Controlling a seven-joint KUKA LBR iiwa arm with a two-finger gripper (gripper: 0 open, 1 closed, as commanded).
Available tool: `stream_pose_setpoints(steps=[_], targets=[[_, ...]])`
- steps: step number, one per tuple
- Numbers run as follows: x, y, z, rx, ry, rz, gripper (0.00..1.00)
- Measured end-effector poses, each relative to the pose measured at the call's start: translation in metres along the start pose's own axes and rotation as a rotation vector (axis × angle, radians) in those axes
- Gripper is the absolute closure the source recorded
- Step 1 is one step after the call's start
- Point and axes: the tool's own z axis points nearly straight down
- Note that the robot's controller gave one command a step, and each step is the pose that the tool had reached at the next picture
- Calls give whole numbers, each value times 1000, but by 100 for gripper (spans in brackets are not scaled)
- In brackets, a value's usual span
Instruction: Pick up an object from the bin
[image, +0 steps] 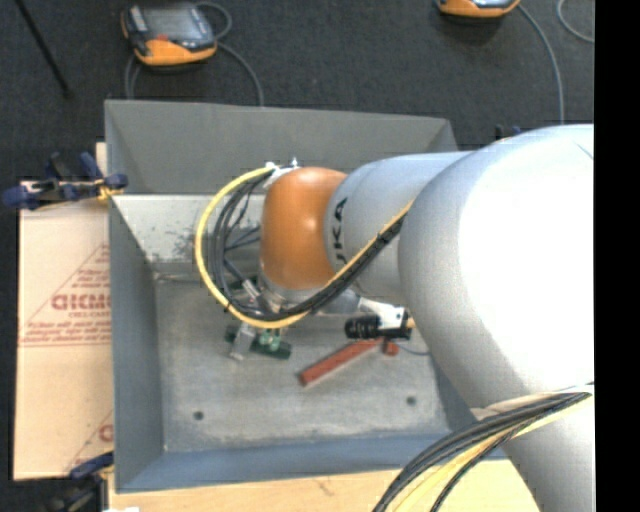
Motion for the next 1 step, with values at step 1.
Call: stream_pose_setpoints(steps=[1], targets=[[1, -1, -8, 4, 4, -9, 100]])
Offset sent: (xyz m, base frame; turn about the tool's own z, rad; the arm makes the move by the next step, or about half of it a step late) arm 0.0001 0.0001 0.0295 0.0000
